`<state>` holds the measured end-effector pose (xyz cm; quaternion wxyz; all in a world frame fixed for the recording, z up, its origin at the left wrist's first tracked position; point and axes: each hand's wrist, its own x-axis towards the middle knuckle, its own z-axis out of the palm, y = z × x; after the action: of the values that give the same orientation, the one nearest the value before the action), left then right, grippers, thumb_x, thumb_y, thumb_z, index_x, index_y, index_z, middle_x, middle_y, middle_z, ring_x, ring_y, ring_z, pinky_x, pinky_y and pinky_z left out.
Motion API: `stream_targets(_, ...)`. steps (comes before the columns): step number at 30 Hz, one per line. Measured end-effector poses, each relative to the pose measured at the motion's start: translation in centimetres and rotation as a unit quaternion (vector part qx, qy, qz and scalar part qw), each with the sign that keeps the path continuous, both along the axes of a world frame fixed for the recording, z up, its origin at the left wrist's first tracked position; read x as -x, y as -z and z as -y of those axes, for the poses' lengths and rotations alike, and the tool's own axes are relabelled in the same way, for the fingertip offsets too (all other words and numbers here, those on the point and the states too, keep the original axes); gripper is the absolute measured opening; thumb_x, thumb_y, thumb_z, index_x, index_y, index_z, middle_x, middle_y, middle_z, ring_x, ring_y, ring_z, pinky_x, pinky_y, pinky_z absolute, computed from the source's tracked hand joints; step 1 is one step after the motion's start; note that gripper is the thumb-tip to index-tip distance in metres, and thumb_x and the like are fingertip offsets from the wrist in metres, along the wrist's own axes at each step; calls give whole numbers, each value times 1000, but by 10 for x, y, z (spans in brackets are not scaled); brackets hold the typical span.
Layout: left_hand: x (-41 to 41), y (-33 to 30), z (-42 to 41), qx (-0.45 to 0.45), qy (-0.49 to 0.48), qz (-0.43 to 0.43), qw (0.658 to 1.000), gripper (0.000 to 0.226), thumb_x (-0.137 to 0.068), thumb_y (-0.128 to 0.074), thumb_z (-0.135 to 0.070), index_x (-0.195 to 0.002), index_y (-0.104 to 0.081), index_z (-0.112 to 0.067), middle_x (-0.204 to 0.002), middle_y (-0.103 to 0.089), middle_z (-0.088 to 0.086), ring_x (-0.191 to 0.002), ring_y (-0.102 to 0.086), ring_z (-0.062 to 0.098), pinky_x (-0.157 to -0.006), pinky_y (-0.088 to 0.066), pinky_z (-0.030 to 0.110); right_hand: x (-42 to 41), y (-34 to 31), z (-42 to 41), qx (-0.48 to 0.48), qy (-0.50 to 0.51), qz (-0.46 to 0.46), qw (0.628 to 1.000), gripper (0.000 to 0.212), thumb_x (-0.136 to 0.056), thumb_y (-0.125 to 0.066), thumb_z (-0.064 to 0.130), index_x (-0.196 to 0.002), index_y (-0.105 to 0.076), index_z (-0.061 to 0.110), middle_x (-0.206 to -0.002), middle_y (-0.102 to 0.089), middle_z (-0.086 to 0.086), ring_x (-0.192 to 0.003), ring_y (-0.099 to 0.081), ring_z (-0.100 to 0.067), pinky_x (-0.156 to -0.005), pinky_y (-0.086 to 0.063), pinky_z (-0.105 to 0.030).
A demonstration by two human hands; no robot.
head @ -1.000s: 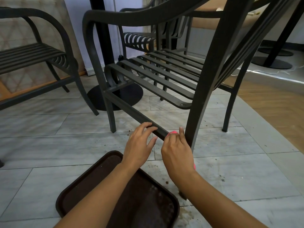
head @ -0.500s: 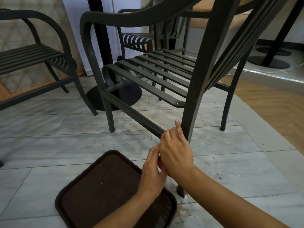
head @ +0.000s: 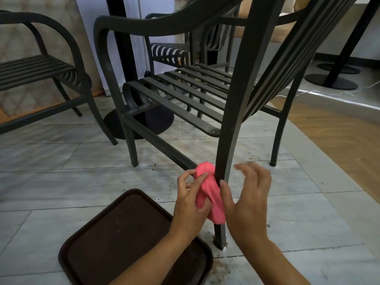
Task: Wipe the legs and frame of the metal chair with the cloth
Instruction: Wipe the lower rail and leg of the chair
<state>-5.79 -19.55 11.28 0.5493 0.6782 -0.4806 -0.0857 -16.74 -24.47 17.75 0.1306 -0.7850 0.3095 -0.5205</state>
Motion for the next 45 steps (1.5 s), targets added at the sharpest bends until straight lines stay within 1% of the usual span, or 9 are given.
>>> stream_targets(3, -11, -7, 1, -61, 7, 117, 991, 59, -79, -62, -32, -134, -44, -38, -138, -29, -20, -126, -25, 0, -97, -38, 20, -7, -6, 14, -175, -37, 27, 984, 67, -82, -68, 27, -136, -29, 21, -133, -34, 9, -118, -37, -1, -92, -34, -7)
stream_targets(5, -21, -13, 1, -87, 29, 165, 982, 62, -78, -58, -41, -138, -41, -35, -143, -32, -17, -134, -14, -1, -107, -25, 27, -12, -6, 19, -226, -73, 13, 971, 66, -85, -64, 30, -139, -27, 25, -134, -40, 13, -118, -40, 5, -88, -30, 2)
stream_targets(9, -37, -24, 6, -126, 103, 215, 963, 72, -82, -66, -33, -142, -26, -36, -141, -17, -32, -132, -1, -20, -112, -5, 15, -22, 1, 20, -231, -92, 10, 969, 42, -91, -57, 24, -130, -42, 27, -105, -58, 16, -94, -50, 19, -76, -36, 2)
stream_targets(11, -40, -28, 9, -135, 118, 240, 954, 74, -80, -68, -32, -143, -28, -30, -140, -18, -29, -126, 5, -27, -108, 5, 5, -23, 3, 19, -226, -80, 23, 971, 36, -92, -56, 21, -126, -46, 25, -98, -59, 16, -89, -52, 19, -73, -38, 1)
stream_targets(13, -40, -29, 12, -128, 120, 265, 948, 73, -80, -68, -32, -143, -33, -22, -145, -29, -18, -129, -1, -20, -106, 9, 3, -24, 4, 20, -223, -75, 31, 971, 35, -92, -56, 19, -125, -48, 24, -96, -61, 14, -87, -55, 14, -73, -40, 0)
stream_targets(19, -25, -26, 13, -66, 86, 246, 963, 57, -80, -66, -18, -134, -48, -11, -137, -51, 1, -129, -22, -6, -112, 0, 10, -23, 7, 21, -231, -84, 38, 969, 34, -93, -54, 21, -126, -47, 26, -96, -62, 14, -89, -59, 5, -74, -43, -4)
stream_targets(27, -6, -16, 9, -6, 6, 177, 984, 46, -80, -66, -16, -124, -57, -11, -127, -57, -4, -125, -37, -3, -111, -32, 31, -22, 8, 23, -225, -100, 46, 968, 32, -92, -54, 17, -119, -47, 34, -87, -59, 23, -83, -58, 10, -67, -43, -2)
stream_targets(35, 7, -8, 5, 27, -43, 124, 991, 40, -76, -68, -8, -116, -63, -9, -122, -61, -3, -120, -47, 6, -101, -41, 27, -23, 12, 25, -230, -99, 42, 967, 34, -93, -54, 16, -124, -48, 27, -88, -56, 27, -85, -56, 14, -70, -43, -2)
stream_targets(45, 31, 2, 1, 72, -121, 61, 988, 36, -78, -60, -28, -109, -67, -11, -114, -64, -6, -112, -53, 4, -98, -41, 17, -22, 11, 25, -229, -99, 36, 968, 33, -92, -55, 19, -124, -48, 27, -88, -56, 26, -86, -55, 14, -69, -42, -1)
